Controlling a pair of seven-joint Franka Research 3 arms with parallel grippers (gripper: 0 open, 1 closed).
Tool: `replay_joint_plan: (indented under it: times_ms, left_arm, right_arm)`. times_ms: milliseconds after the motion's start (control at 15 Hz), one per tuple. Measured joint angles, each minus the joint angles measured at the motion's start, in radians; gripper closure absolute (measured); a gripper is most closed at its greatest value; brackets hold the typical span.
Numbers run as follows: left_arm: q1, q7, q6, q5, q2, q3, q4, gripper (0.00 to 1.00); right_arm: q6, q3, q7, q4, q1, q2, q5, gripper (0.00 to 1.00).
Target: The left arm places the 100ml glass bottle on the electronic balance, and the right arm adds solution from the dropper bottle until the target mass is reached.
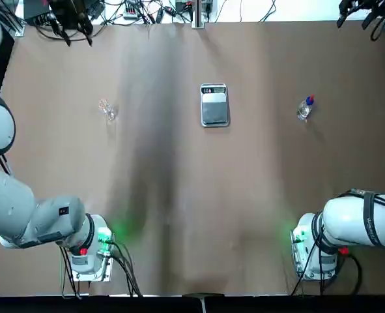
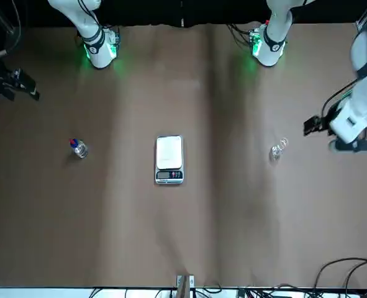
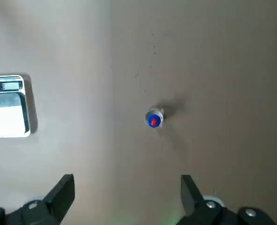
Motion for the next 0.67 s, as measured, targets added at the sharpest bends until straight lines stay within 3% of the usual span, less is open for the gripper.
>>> replay_joint_plan:
  times_ms: [267,667]
  left_arm:
    - [-0.003,0.0,0.274,0.0,0.009,-0.002,-0.242,0.0]
    - [-0.013,0.0,0.649,0.0,0.019,-0.004,-0.53,0.0]
  right_arm:
    - [0.071,0.0,0.0,-0.029,0.0,0.058,-0.007,0.0]
    - [0.322,0.002,0.001,-0.222,0.013,0.091,-0.048,0.01]
